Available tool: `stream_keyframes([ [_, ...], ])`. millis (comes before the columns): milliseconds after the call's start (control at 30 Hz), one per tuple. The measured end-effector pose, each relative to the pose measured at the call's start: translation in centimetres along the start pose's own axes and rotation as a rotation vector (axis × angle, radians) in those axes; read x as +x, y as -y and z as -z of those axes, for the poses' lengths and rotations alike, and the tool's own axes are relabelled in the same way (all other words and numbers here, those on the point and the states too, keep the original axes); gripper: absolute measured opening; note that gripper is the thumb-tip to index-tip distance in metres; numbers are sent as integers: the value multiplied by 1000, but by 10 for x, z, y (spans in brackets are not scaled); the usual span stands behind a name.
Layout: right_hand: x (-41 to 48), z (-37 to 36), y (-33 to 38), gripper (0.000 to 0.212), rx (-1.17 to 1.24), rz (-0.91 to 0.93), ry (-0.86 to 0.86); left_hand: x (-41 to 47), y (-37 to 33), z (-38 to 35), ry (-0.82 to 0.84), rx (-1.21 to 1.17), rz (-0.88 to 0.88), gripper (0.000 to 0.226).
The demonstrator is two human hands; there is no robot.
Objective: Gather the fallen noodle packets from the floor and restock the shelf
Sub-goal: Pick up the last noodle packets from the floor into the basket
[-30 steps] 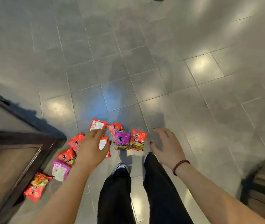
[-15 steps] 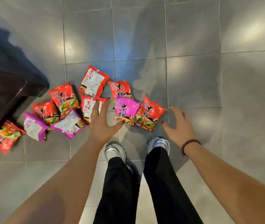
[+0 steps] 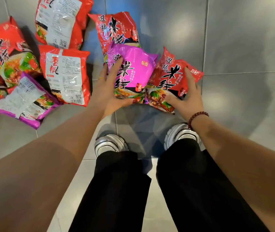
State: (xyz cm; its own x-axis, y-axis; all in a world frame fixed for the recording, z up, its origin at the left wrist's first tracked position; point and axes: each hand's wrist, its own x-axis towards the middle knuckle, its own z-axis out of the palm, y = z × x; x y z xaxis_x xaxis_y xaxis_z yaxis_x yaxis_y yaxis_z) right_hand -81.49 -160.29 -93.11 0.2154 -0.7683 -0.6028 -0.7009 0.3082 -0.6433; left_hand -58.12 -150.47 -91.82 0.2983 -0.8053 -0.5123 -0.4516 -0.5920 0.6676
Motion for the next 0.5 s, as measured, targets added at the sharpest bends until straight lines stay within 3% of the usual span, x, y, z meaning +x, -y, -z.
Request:
stream_keyframes([
  [167, 13, -22, -8, 98, 15, 56, -46, 14, 21, -19, 6, 33, -5, 115],
  [367, 10, -26, 7, 79, 15, 165, -94, -2, 0, -39, -152, 21, -9, 95],
  [500, -16, -7, 29, 75, -5, 152, -50, -22, -2, -25, -38, -122, 82, 97],
])
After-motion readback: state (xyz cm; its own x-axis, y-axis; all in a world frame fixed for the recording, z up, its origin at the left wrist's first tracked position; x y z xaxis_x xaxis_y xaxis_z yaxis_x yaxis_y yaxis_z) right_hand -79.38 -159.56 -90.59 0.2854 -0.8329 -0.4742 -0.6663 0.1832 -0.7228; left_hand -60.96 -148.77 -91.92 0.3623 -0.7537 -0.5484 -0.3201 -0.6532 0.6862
